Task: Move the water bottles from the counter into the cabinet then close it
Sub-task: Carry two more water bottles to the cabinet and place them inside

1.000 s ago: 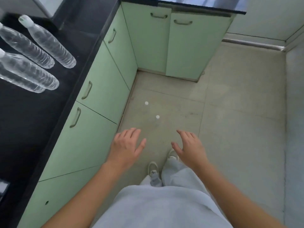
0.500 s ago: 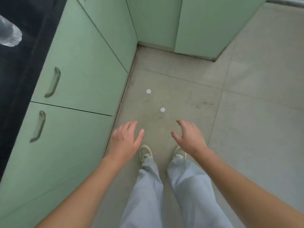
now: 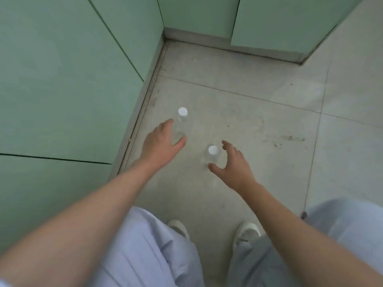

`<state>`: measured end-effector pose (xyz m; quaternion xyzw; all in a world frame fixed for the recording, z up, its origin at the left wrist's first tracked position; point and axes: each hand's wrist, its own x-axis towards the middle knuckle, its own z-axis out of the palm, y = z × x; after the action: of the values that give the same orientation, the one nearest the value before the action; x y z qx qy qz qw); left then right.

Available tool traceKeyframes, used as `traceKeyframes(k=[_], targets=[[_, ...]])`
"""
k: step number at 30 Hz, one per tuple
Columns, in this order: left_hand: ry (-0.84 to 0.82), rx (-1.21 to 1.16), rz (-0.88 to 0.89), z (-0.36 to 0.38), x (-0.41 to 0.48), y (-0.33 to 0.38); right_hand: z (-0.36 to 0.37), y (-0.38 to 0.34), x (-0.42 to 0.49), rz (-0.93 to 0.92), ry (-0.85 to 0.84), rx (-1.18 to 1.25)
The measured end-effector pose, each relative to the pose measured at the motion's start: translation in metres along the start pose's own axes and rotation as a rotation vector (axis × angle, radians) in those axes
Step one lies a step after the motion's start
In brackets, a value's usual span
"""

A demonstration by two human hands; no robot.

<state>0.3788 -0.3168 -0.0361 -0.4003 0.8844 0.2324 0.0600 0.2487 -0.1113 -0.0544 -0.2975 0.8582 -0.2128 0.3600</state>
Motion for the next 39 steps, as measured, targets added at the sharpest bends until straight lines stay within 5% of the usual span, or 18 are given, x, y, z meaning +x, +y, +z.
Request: traceKeyframes(k=[5, 11, 25, 31, 39], targets=[[0.013, -0.121, -0.148, 0.042, 0.064, -0.034, 0.034, 0.026, 0.048, -0.097, -0.022, -0.015], [-0.068, -0.08, -0.098, 0.062, 0.11, -0.02, 0.049, 0.035, 0.068, -0.171, 0.039, -0.05], [0.043, -0.225, -0.194, 0.07, 0.108, -0.011, 0.072, 0.041, 0.062, 0.039, 0.201, 0.155], [0.058, -0.388, -0.252, 0.023, 0.038, 0.016, 0.039, -0.002, 0.021, 0.104, 0.321, 0.358], [0.209, -0.551, -0.319, -0.14, -0.146, 0.089, -0.093, -0.114, -0.135, 0.106, 0.216, 0.455]])
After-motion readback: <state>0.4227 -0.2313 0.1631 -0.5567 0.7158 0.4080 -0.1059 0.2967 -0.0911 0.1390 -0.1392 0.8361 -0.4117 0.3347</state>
